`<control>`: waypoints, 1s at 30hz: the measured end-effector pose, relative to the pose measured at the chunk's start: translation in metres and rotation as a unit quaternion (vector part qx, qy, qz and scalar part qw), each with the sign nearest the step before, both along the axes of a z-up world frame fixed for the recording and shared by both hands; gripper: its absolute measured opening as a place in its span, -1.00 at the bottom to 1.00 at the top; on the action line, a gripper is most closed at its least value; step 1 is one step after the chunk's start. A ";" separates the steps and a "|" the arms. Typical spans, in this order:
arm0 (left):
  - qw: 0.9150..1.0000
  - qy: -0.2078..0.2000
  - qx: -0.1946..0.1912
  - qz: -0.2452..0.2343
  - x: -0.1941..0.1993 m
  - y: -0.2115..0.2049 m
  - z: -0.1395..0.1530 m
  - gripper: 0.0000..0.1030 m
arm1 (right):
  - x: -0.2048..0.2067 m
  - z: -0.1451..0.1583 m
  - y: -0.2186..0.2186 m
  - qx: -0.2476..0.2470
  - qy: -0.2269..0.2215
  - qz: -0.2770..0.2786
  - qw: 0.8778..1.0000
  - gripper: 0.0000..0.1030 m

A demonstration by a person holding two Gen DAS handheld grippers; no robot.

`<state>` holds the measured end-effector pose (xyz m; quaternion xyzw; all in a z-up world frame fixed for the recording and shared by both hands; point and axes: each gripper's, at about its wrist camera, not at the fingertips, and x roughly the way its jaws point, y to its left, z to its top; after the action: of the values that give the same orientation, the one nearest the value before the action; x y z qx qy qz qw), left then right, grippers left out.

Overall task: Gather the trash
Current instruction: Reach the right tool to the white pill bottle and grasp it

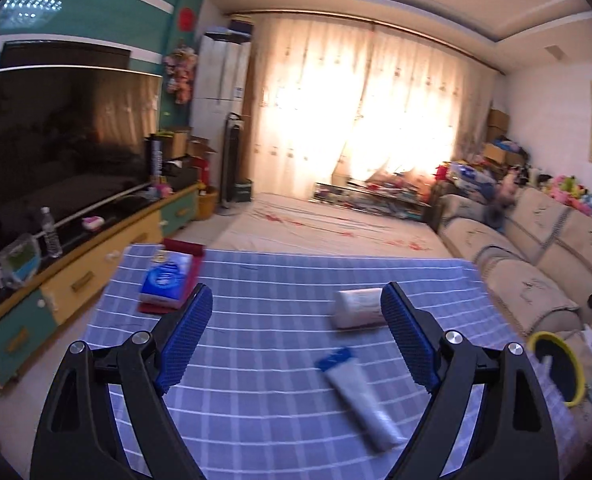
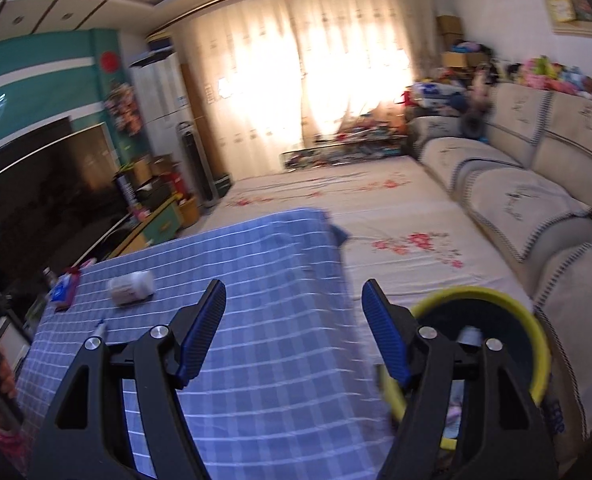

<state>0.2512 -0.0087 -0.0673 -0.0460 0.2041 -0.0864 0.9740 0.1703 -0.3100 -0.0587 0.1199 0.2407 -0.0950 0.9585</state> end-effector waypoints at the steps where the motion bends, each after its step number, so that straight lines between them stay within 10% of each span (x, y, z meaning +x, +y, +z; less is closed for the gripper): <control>1: 1.000 0.002 0.003 0.009 0.005 0.009 -0.006 0.65 | 0.011 0.001 0.011 -0.003 0.004 0.016 1.000 0.30; 18: 0.998 0.065 0.022 0.018 0.028 0.006 -0.052 0.65 | 0.180 -0.024 0.163 -0.030 0.115 0.174 0.977 0.67; 30: 0.997 0.073 0.009 0.029 0.030 0.015 -0.055 0.65 | 0.255 -0.060 0.197 -0.065 0.194 0.171 0.964 0.84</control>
<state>0.2813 0.0065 -0.1225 -0.0499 0.2740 -0.0523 0.9590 0.4252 -0.1134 -0.1186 -0.0060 0.4327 0.0339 0.9009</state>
